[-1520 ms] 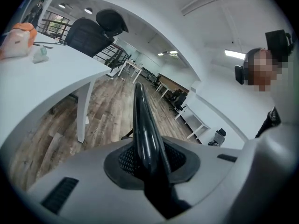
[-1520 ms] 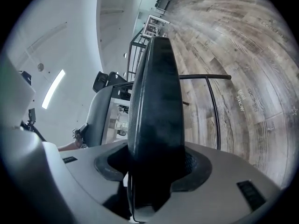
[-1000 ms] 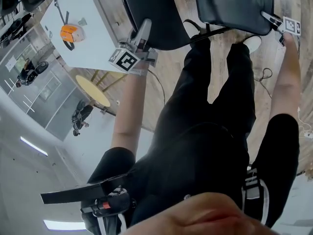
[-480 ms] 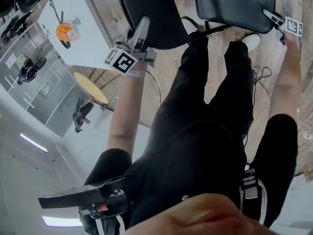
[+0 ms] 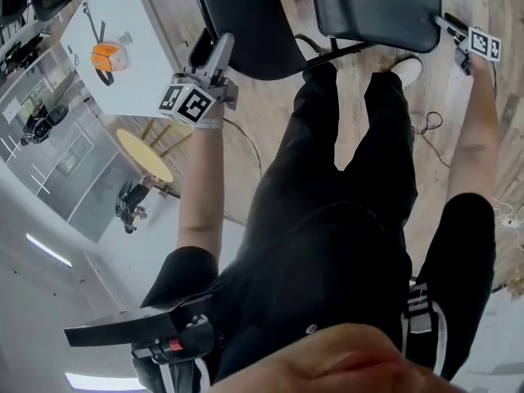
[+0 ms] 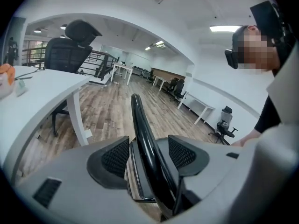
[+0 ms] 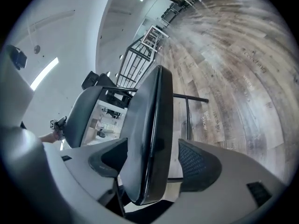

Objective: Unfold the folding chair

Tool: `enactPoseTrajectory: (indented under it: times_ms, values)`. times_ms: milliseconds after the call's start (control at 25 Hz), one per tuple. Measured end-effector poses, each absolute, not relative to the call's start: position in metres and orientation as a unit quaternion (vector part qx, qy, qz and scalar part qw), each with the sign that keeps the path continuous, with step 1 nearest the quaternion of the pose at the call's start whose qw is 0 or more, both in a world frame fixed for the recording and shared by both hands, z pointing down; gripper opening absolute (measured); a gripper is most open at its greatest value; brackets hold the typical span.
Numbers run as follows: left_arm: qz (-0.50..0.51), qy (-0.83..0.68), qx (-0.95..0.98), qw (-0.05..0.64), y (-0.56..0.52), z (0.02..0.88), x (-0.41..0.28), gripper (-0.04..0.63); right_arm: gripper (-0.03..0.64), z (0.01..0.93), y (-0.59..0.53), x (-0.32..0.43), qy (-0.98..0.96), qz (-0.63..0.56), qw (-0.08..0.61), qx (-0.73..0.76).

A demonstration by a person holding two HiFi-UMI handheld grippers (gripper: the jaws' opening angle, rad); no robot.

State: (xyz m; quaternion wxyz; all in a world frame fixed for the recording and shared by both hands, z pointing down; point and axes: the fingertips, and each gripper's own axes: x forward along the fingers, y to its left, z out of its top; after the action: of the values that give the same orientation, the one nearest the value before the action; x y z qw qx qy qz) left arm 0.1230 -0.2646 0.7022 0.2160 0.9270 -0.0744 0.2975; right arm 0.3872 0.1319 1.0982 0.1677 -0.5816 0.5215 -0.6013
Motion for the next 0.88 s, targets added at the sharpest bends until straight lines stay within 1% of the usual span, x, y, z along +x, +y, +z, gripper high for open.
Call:
enactPoseTrajectory:
  times_ms: [160, 240, 320, 440, 480, 520, 560, 720, 760, 880]
  values:
    - [0.292, -0.064, 0.939, 0.172, -0.263, 0.670, 0.124, 0.245, 0.318, 1.049, 0.128, 0.404, 0.528, -0.545, 0.119, -0.641]
    - [0.286, -0.046, 0.944, 0.161, -0.245, 0.648, 0.127, 0.245, 0.306, 1.002, 0.122, 0.399, 0.545, -0.501, 0.125, -0.661]
    - [0.275, -0.008, 0.948, 0.158, -0.210, 0.622, 0.137, 0.245, 0.208, 0.931, 0.110, 0.390, 0.574, -0.448, 0.151, -0.669]
    - [0.256, 0.067, 0.953, 0.145, -0.149, 0.585, 0.155, 0.244, 0.114, 0.813, 0.088, 0.370, 0.627, -0.371, 0.178, -0.661]
    - [0.248, 0.093, 0.953, 0.145, -0.130, 0.572, 0.158, 0.231, 0.076, 0.777, 0.082, 0.360, 0.644, -0.350, 0.180, -0.656]
    - [0.239, 0.116, 0.953, 0.149, -0.113, 0.559, 0.160, 0.201, 0.026, 0.743, 0.076, 0.347, 0.658, -0.331, 0.182, -0.651]
    - [0.229, 0.134, 0.951, 0.156, -0.099, 0.546, 0.163, 0.159, 0.008, 0.710, 0.073, 0.335, 0.670, -0.315, 0.187, -0.645]
    - [0.188, 0.149, 0.951, 0.195, -0.072, 0.500, 0.172, 0.046, 0.008, 0.595, 0.078, 0.305, 0.693, -0.262, 0.203, -0.640]
    - [0.181, 0.149, 0.952, 0.196, -0.067, 0.489, 0.173, 0.027, 0.008, 0.570, 0.081, 0.300, 0.694, -0.251, 0.200, -0.644]
    - [0.164, 0.148, 0.959, 0.178, -0.054, 0.459, 0.171, 0.005, 0.008, 0.510, 0.088, 0.286, 0.696, -0.216, 0.170, -0.664]
